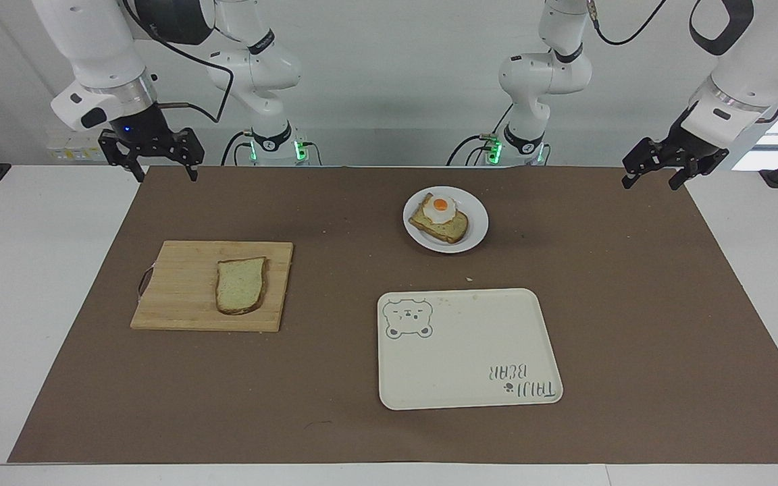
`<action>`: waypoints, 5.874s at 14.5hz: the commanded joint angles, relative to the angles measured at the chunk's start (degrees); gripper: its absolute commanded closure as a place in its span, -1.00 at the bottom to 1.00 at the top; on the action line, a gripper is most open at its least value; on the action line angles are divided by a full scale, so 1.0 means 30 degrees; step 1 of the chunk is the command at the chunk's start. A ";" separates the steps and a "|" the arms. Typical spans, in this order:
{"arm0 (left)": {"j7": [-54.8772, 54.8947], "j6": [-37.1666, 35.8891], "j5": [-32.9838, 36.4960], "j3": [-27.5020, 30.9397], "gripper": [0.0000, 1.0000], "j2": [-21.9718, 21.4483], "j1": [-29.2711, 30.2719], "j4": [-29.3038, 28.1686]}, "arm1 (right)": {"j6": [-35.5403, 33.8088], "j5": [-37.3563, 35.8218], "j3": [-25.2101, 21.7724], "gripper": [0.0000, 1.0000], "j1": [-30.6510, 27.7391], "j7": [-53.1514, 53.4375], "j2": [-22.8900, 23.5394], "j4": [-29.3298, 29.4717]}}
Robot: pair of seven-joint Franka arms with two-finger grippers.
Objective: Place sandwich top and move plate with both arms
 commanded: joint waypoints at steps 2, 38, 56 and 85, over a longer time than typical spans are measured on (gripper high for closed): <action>0.1249 0.0127 -0.1022 -0.0060 -1.00 -0.0685 0.0898 -0.1096 | 0.2586 0.0736 0.0101 -1.00 -0.0735 -0.1302 0.0601 -0.2026; 0.2363 0.2823 -0.3806 -0.0148 -1.00 -0.0802 0.1045 -0.3850 | 0.7724 0.5951 0.0159 1.00 -0.1059 -0.4794 0.6055 -0.3966; 0.2363 0.2852 -0.3806 -0.0148 -1.00 -0.0802 0.1045 -0.3850 | 0.6276 0.7943 0.0599 1.00 0.9335 0.9234 0.4178 -0.2556; 0.2363 0.2823 -0.3806 -0.0148 -1.00 -0.0802 0.1045 -0.3850 | 1.0917 0.5256 0.0394 -1.00 1.0376 1.0444 0.4564 -0.3730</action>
